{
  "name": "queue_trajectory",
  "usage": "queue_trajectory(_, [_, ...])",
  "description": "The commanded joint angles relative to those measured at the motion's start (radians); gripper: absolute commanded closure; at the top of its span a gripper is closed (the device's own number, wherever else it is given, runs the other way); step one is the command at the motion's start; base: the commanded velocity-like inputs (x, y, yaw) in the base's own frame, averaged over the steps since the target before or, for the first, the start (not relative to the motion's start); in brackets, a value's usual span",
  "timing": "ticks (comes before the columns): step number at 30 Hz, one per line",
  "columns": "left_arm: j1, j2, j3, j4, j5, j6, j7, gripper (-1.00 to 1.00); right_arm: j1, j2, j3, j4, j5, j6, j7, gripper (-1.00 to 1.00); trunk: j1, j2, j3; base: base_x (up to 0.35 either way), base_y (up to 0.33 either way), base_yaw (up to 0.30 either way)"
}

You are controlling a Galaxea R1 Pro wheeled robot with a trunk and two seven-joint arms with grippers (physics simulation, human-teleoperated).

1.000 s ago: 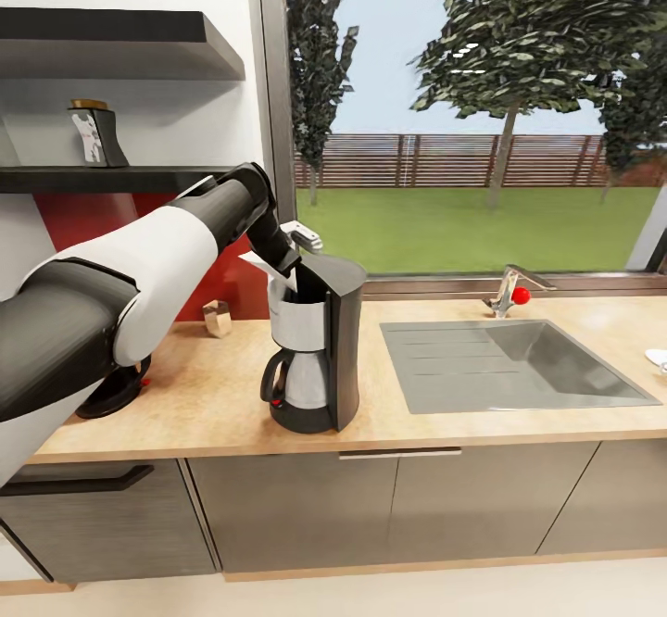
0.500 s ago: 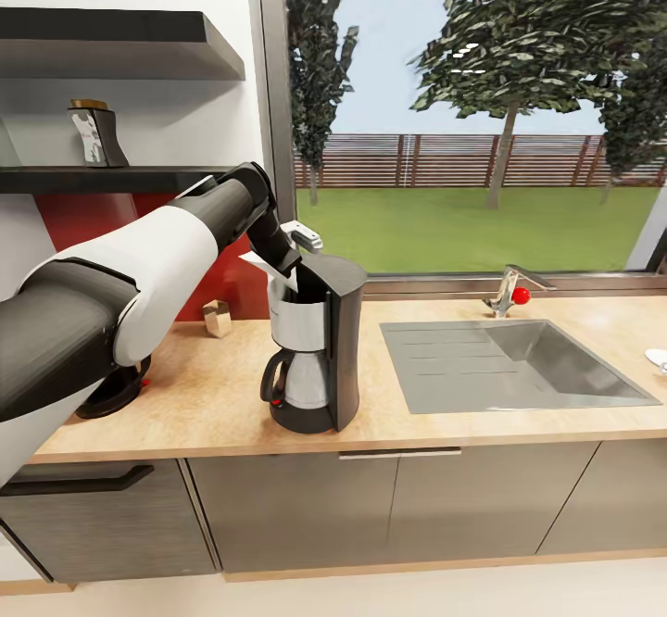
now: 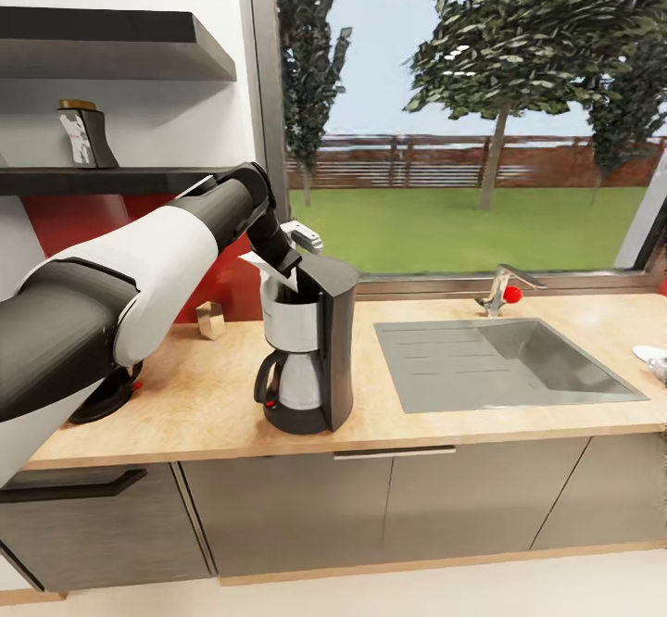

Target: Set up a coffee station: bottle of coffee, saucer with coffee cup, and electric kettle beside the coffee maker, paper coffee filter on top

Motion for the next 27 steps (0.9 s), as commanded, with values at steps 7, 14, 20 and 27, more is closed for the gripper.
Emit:
queue_trajectory(7, [-0.001,0.0,0.004,-0.001,-0.013,0.001,-0.01,1.0,-0.001,0.0,0.0,0.001,0.0,-0.004,-0.001,-1.0,0.001,-0.002,-0.002,-0.019,0.0,-0.031])
queue_trajectory(14, [0.01,0.0,0.003,-0.001,-0.014,-0.001,-0.009,1.0,-0.001,0.0,0.0,0.002,0.001,-0.004,-0.001,-1.0,0.001,-0.002,-0.002,-0.062,0.0,-0.002])
queue_trajectory(20, [0.012,0.0,0.003,-0.002,-0.016,-0.001,-0.008,1.0,-0.001,0.0,0.0,0.002,0.002,-0.004,-0.001,-1.0,0.001,-0.002,-0.002,-0.006,0.0,0.0])
queue_trajectory(27, [0.02,0.0,0.002,-0.001,-0.021,-0.001,-0.006,1.0,-0.001,0.0,0.0,0.002,0.002,-0.004,-0.001,-1.0,0.001,-0.002,-0.002,0.0,0.0,0.0])
